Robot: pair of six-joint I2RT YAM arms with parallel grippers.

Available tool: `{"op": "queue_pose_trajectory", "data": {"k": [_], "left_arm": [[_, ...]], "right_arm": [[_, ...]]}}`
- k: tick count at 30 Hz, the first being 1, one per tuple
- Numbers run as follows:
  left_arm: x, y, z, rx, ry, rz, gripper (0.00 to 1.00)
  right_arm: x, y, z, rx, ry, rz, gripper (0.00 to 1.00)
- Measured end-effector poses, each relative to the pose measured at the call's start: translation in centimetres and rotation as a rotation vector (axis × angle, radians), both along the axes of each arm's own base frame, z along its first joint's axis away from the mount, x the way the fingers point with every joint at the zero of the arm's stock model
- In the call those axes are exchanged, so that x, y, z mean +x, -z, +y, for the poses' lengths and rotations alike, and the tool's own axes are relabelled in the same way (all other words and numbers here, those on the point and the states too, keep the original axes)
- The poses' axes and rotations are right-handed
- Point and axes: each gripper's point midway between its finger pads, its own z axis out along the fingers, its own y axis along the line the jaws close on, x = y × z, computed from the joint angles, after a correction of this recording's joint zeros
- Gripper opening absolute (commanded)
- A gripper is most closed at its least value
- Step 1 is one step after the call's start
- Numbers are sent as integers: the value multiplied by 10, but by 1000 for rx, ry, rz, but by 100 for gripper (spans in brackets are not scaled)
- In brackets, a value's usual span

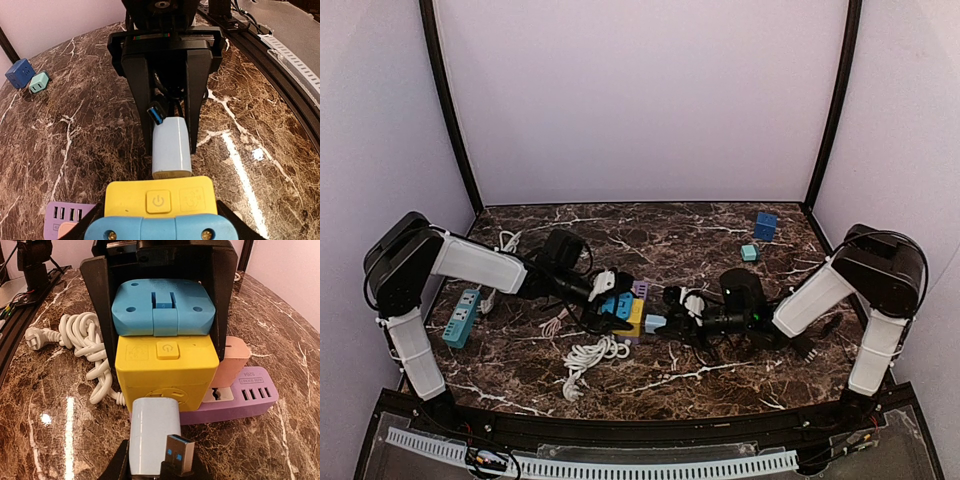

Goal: Insert the plug
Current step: Insert the plug into the socket.

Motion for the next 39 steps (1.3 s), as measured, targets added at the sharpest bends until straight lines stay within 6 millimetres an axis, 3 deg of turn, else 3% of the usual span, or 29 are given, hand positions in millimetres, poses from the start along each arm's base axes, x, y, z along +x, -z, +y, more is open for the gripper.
{"op": "queue_pose_trajectory", "data": {"k": [12,19,26,39], "left_arm": [[5,0,8,-88,-16,30,18],[9,-1,10,-95,-23,42,25],[14,-3,9,-71,-33,44,16],[29,-3,16,-84,-116,66,15]], "right_arm": [[12,-1,11,69,-93,91,0],[17,-1,14,30,-79,47,0],[23,0,22,11,-89,22,0],[36,-1,32,-34,-72,50,0]]}}
